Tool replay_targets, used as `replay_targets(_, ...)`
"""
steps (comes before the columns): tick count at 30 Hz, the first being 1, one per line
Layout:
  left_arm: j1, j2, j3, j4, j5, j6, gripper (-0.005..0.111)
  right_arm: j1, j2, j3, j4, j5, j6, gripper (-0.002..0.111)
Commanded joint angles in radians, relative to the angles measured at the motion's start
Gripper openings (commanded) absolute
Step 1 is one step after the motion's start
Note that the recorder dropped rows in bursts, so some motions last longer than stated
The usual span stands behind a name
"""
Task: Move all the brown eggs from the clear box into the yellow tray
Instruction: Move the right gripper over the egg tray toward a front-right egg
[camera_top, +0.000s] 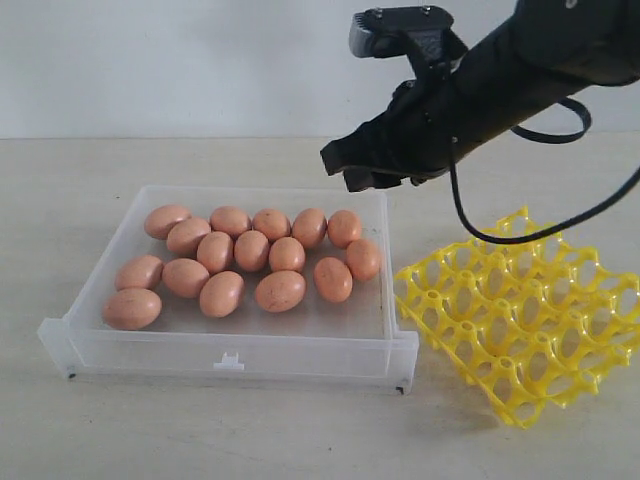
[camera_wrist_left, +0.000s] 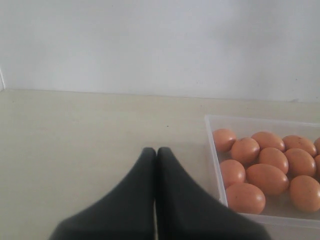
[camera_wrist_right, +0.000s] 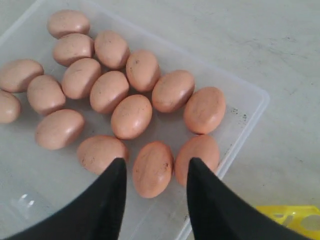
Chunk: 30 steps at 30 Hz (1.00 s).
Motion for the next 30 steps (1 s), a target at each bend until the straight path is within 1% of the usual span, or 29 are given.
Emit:
replay_targets(1,0.001,0.003,0.003,0.002,-0.006,0.002,-0.004,0.023,0.100,-0.111,-0.022,0.118,0.000,0.050)
replay_targets(7,0.001,0.003,0.003,0.002,-0.006,0.002,-0.004,0.054,0.226,-0.258,-0.062,0.273,0.057,0.051)
replay_targets(13,0.001,0.003,0.003,0.002,-0.006,0.002,-0.004,0.058,0.282,-0.343,-0.088,0.320,0.093,0.051)
replay_targets(17,0.001,0.003,0.003,0.002,-0.006,0.002,-0.004,0.060,0.302,-0.353,-0.093,0.327,0.107,0.051)
replay_targets(22,0.001,0.003,0.003,0.002,-0.006,0.002,-0.004,0.069,0.325,-0.351,-0.176,0.364,0.165,0.051)
replay_targets(30,0.001,0.003,0.003,0.002,-0.006,0.002,-0.004,0.080,0.368,-0.351,-0.156,0.377,0.177,0.051)
